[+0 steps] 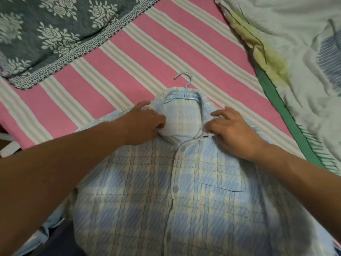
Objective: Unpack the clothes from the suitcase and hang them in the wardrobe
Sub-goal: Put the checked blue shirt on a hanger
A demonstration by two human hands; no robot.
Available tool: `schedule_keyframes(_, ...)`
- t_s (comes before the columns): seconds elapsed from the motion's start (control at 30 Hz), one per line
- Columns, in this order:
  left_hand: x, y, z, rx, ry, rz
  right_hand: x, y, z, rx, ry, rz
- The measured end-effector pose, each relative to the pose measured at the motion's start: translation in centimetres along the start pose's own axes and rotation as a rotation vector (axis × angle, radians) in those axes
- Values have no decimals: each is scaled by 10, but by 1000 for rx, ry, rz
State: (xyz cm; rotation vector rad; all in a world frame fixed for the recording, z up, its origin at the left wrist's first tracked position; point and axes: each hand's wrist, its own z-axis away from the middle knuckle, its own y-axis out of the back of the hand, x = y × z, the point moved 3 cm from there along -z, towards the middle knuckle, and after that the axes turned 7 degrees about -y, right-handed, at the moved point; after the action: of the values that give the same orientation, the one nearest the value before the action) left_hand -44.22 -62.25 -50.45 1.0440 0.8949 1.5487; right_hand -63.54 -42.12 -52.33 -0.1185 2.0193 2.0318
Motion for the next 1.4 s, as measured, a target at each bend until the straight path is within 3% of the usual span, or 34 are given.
schedule_keyframes(0.1, -11, 8, 4, 277, 86, 201, 0, 12, -7, 39, 118, -52)
schedule_keyframes(0.17, -13, 17, 0, 366, 181, 376, -4, 24, -14, 89, 135, -112)
schedule_keyframes(0.27, 1, 28, -14, 232, 288, 603, -19, 37, -34, 149, 166, -201)
schedule_keyframes(0.37, 25, 32, -31, 95, 295, 632, -37, 35, -50, 107, 172, -270)
schedule_keyframes(0.6, 34, 31, -28, 58, 474, 1029, -41, 20, -53, 60, -30, -358)
schedule_keyframes(0.7, 35, 32, -23, 66, 501, 1093, -37, 21, -53, 45, -101, -384)
schedule_keyframes(0.9, 42, 32, -19, 10, 414, 1048, -36, 26, -55, -24, -162, -373)
schedule_keyframes(1.07, 46, 16, -20, 187, 401, 760, -46, 30, -57, -45, -190, -330)
schedule_keyframes(1.17, 44, 8, -20, 301, 404, 755, -47, 28, -57, -103, -240, -348)
schedule_keyframes(1.23, 44, 0, -20, 283, 432, 755, -47, 26, -55, -130, -271, -371)
schedule_keyframes(1.4, 51, -8, -23, 270, 455, 435, -51, 14, -48, -239, -292, -377)
